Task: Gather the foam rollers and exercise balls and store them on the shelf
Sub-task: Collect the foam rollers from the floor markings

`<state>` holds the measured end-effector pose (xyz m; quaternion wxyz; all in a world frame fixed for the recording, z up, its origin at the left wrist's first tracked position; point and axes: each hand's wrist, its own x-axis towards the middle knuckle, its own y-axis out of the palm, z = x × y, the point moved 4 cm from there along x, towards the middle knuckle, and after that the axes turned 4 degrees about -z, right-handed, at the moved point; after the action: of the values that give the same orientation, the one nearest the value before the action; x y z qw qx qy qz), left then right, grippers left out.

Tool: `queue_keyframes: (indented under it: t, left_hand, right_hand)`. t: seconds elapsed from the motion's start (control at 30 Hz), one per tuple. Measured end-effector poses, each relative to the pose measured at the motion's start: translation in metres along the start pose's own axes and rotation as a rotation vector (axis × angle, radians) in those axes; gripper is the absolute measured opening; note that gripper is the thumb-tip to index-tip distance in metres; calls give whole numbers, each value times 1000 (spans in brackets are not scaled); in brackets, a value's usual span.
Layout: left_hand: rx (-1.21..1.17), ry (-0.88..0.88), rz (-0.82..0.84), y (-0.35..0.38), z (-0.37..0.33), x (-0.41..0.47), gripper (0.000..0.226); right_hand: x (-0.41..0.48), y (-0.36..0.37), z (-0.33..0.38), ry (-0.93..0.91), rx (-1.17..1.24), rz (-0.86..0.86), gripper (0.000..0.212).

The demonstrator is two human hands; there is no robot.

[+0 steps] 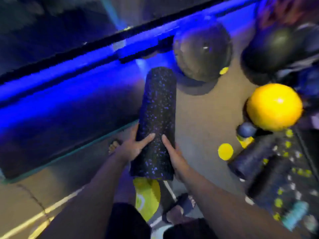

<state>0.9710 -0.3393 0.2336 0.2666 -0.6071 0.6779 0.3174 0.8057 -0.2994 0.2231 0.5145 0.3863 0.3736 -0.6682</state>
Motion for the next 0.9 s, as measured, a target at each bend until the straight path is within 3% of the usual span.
queue_keyframes:
  t: [0.07, 0.13, 0.27, 0.4, 0.47, 0.53, 0.67, 0.9]
  left_hand:
    - [83, 58, 90, 71, -30, -18, 60]
    - [127, 82, 76, 137, -56, -44, 74]
    - [444, -106, 148, 280, -60, -95, 107]
    - [617, -491, 425, 416, -45, -181, 86]
    - [673, -474, 482, 474, -50, -216, 78]
    - [674, -349, 469, 527, -59, -236, 67]
    - [706, -223, 460, 604, -66, -248, 59]
    - [782, -276, 594, 702, -61, -222, 59]
  right_hand:
    - [-34, -74, 10, 9, 157, -54, 85]
    - [-69, -146, 20, -13, 290, -86, 83]
    - [-147, -299, 28, -100, 508, -189, 60]
    - [-207, -433, 15, -165, 600, -313, 66]
    - [-225, -484, 7, -196, 615, -387, 83]
    - [-235, -527, -2, -193, 643, -446, 106]
    - [-240, -597, -20, -200, 720, -518, 121]
    - [-248, -676, -14, -129, 810, -634, 97]
